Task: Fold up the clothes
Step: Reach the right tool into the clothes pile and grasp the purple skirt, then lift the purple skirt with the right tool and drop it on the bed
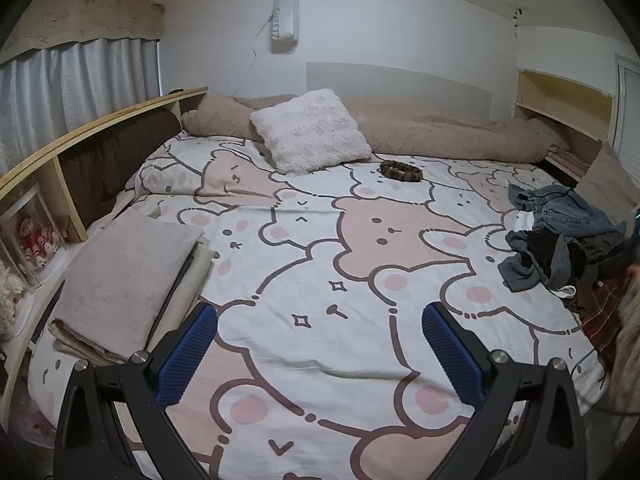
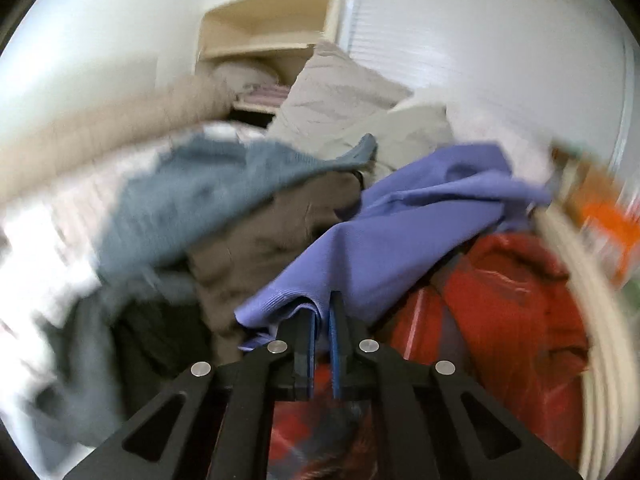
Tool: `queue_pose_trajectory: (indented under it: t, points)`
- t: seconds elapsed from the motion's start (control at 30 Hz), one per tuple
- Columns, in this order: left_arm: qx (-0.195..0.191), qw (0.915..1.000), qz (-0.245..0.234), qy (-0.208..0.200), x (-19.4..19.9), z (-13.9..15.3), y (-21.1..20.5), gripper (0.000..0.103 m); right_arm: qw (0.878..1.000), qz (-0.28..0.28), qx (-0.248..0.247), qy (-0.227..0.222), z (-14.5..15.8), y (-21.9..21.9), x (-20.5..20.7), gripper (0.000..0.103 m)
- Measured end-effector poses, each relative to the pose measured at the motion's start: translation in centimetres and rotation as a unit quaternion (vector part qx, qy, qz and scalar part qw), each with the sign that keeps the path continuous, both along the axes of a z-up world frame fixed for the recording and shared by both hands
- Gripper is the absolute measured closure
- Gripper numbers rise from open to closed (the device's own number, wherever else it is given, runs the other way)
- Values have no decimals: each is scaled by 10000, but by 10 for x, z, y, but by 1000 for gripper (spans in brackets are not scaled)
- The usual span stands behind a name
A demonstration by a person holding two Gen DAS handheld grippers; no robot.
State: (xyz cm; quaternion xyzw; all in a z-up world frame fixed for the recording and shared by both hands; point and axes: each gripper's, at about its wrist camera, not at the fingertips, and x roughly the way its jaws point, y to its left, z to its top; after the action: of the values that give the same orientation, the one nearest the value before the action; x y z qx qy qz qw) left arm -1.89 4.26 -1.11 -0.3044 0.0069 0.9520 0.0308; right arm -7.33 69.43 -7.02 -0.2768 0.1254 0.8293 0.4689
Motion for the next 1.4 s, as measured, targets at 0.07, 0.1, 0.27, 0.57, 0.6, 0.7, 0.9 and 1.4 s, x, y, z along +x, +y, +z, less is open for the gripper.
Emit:
queue_pose_trajectory:
  t: [0.07, 0.1, 0.27, 0.57, 0.6, 0.7, 0.9, 1.4]
  points:
    - [66, 10000, 28, 27, 2, 1, -5, 0, 9993, 95, 102, 354, 39, 5, 9, 98]
    - [100, 9999, 40, 42, 4, 1, -8, 0, 9985, 90, 364, 411, 61, 3, 12, 98]
    - [322, 9995, 53, 53, 6, -3, -15, 0, 9808, 451, 1682, 879, 188, -28, 35, 98]
    - [776, 9966, -61, 265, 18, 1, -31, 0, 9020, 2717, 2535, 2196, 363, -189, 69, 98]
    - [808, 9962, -34, 323, 22, 4, -36, 0, 8902, 3055, 2450, 2329, 373, -208, 69, 98]
    - [827, 9950, 154, 542, 34, 15, -57, 0, 8496, 3982, 2189, 2678, 395, -269, 61, 98]
    - [687, 9905, 795, 886, 61, 36, -111, 0, 7719, 5255, 1515, 3240, 407, -365, 40, 99]
    - [592, 9911, 1166, 240, 50, -8, -147, 0, 7354, 6689, 750, -789, 89, -412, 5, 99]
